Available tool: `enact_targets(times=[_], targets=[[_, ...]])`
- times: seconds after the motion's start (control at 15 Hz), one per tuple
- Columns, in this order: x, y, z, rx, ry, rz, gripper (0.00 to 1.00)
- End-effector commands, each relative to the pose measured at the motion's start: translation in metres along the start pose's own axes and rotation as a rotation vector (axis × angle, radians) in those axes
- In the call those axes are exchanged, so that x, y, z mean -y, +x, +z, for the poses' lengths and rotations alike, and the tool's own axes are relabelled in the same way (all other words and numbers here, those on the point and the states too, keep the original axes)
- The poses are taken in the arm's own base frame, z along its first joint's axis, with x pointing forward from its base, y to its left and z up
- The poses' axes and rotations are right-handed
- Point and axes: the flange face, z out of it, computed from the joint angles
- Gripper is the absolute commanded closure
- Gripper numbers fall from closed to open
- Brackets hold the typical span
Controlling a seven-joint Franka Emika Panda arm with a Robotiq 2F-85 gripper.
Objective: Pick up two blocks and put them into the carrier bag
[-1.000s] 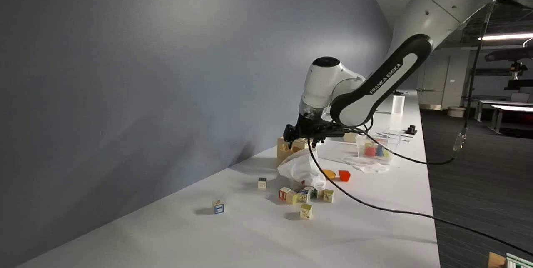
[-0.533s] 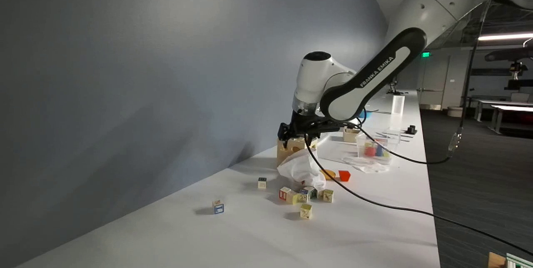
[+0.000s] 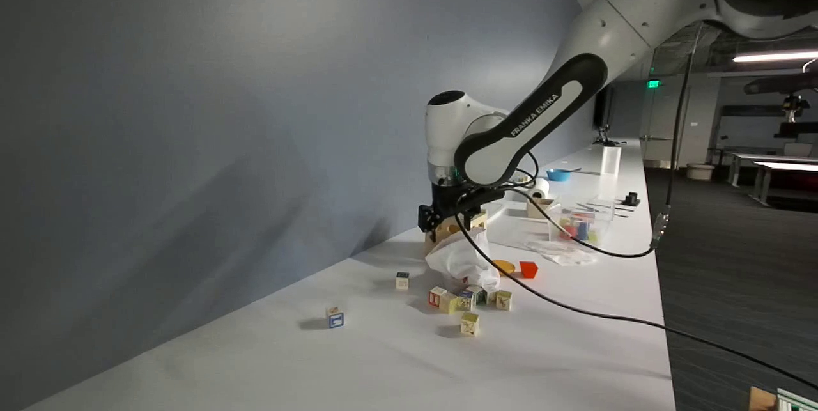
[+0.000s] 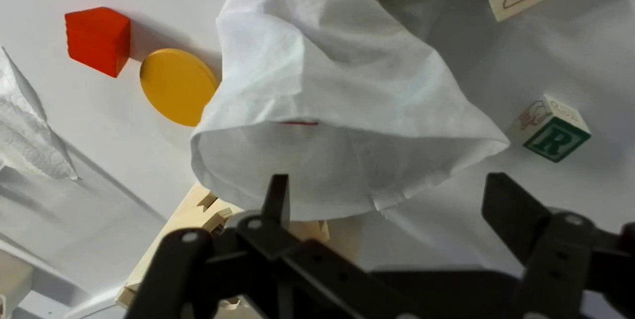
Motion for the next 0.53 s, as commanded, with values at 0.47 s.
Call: enact_targets(times=[0.47], targets=[[0.051, 0.005, 0.042, 0.104, -0.037, -0.091, 0.00]])
